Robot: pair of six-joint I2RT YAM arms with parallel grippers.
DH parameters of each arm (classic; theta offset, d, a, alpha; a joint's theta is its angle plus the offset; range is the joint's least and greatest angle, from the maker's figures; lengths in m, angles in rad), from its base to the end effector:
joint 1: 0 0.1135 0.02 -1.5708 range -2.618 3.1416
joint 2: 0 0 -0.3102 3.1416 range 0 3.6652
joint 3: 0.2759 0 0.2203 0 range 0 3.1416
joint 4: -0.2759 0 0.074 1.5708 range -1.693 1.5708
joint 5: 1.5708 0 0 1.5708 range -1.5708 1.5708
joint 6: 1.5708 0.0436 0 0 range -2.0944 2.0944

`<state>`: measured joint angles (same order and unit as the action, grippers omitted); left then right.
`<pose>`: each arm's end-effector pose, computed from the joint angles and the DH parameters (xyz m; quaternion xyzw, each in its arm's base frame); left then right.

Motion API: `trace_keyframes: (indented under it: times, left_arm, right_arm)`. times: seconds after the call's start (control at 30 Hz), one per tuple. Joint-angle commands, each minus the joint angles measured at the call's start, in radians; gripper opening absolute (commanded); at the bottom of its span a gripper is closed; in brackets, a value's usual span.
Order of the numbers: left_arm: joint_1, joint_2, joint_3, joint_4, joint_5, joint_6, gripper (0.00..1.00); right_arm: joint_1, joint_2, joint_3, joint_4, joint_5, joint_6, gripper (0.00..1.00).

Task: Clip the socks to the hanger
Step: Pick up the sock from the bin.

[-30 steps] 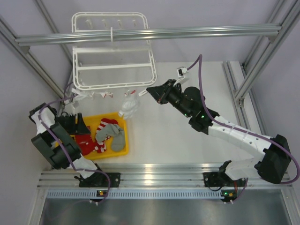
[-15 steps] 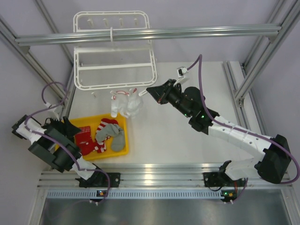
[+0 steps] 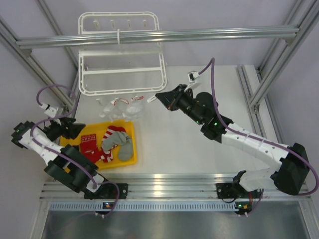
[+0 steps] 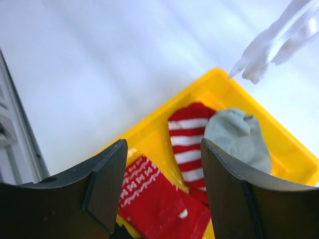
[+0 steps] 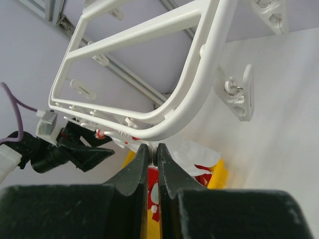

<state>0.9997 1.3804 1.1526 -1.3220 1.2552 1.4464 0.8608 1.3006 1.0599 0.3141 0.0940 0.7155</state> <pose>0.1339 0.1317 0.3412 0.1853 0.7879 -0.1921 0.5549 0.1820 0.2055 0.4288 -0.0150 0.6806 0.4963 0.5387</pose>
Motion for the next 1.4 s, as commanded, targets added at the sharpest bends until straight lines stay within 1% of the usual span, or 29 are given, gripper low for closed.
trace_keyframes:
  times: [0.0,0.03,0.07,0.13,0.17,0.23,0.27,0.3,0.33,0.43,0.5,0.53,0.6,0.63,0.67,0.7,0.73,0.83,0.87,0.9,0.93,0.97,1.03,1.07,1.2,1.23,1.3,1.37]
  left_arm:
    - [-0.007,-0.086,0.061,-0.184,0.226,0.031,0.66]
    - [-0.019,-0.101,0.067,-0.184,0.227,0.032,0.65]
    - [-0.07,-0.137,0.074,-0.184,0.19,0.038,0.65]
    - [-0.13,-0.171,0.084,-0.184,0.153,0.048,0.64]
    - [-0.212,-0.196,0.096,-0.184,0.089,0.042,0.64]
    - [-0.307,-0.231,0.099,-0.184,0.027,0.019,0.64]
    - [-0.381,-0.244,0.096,-0.184,-0.017,0.013,0.62]
    - [-0.415,-0.254,0.09,-0.184,-0.042,0.002,0.61]
    - [-0.473,-0.265,0.087,-0.184,-0.066,-0.024,0.61]
    - [-0.55,-0.274,0.062,-0.184,-0.152,-0.047,0.6]
    - [-0.628,-0.302,0.036,-0.186,-0.23,-0.017,0.61]
    - [-0.7,-0.334,0.026,-0.184,-0.267,0.039,0.62]
    - [-0.78,-0.369,-0.023,-0.183,-0.341,0.11,0.62]
    - [-0.865,-0.389,-0.039,-0.186,-0.42,0.155,0.62]
    - [-0.909,-0.391,-0.057,-0.184,-0.454,0.163,0.63]
    - [-0.95,-0.386,-0.059,-0.184,-0.489,0.166,0.63]
    - [-1.019,-0.362,-0.057,-0.184,-0.537,0.16,0.63]
    - [-1.105,-0.292,-0.028,-0.186,-0.624,0.164,0.61]
    - [-1.113,-0.273,-0.021,-0.186,-0.701,0.178,0.6]
    - [-1.118,-0.259,-0.022,-0.186,-0.738,0.198,0.59]
    - [-1.119,-0.239,-0.03,-0.186,-0.788,0.256,0.56]
    - [-1.119,-0.238,-0.06,-0.186,-0.88,0.294,0.54]
    - [-1.119,-0.236,-0.108,-0.186,-0.979,0.401,0.5]
    - [-1.118,-0.238,-0.147,-0.186,-1.029,0.425,0.48]
    - [-1.087,-0.241,-0.201,-0.183,-1.048,0.549,0.47]
    - [-1.066,-0.241,-0.205,-0.183,-1.044,0.607,0.47]
    - [-1.047,-0.233,-0.208,-0.183,-1.042,0.678,0.5]
    - [-1.027,-0.219,-0.217,-0.175,-1.071,0.721,0.51]
  right_arm:
    - [-0.016,-0.012,0.002,0.046,0.001,-0.014,0.0]
    - [-0.016,-0.012,0.003,0.045,-0.002,-0.014,0.0]
    - [-0.017,-0.012,0.002,0.045,0.001,-0.014,0.0]
    - [-0.016,-0.007,0.002,0.046,-0.008,-0.011,0.0]
    - [-0.017,-0.003,0.002,0.048,-0.01,-0.01,0.0]
    - [-0.016,-0.001,0.006,0.049,-0.013,-0.01,0.0]
    - [-0.016,-0.001,0.006,0.049,-0.011,-0.008,0.0]
    - [-0.016,-0.003,0.008,0.048,-0.011,-0.011,0.0]
    - [-0.016,-0.004,0.008,0.048,-0.007,-0.014,0.0]
    - [-0.016,-0.007,0.006,0.046,-0.007,-0.016,0.0]
    - [-0.016,-0.007,0.005,0.045,-0.007,-0.016,0.0]
    - [-0.016,-0.006,0.005,0.045,-0.008,-0.014,0.0]
    - [-0.016,-0.003,0.006,0.045,-0.01,-0.014,0.0]
    - [-0.016,0.0,0.008,0.045,-0.013,-0.014,0.0]
    - [-0.014,0.005,0.011,0.045,-0.013,-0.016,0.0]
    - [-0.016,0.008,0.012,0.045,-0.014,-0.016,0.0]
    - [-0.016,0.011,0.017,0.046,-0.016,-0.014,0.0]
    - [-0.016,0.019,0.025,0.048,-0.016,-0.016,0.0]
    - [-0.016,0.022,0.025,0.049,-0.016,-0.017,0.0]
    - [-0.016,0.02,0.026,0.049,-0.014,-0.019,0.0]
    - [-0.016,0.022,0.026,0.048,-0.014,-0.022,0.0]
    - [-0.016,0.023,0.026,0.048,-0.016,-0.025,0.0]
    - [-0.016,0.025,0.026,0.048,-0.011,-0.025,0.0]
    - [-0.016,0.026,0.026,0.048,-0.01,-0.025,0.0]
    - [-0.016,0.029,0.025,0.051,-0.011,-0.025,0.0]
    - [-0.016,0.031,0.025,0.051,-0.011,-0.025,0.0]
    - [-0.016,0.034,0.028,0.049,-0.011,-0.025,0.0]
    - [-0.016,0.037,0.031,0.048,-0.016,-0.024,0.0]
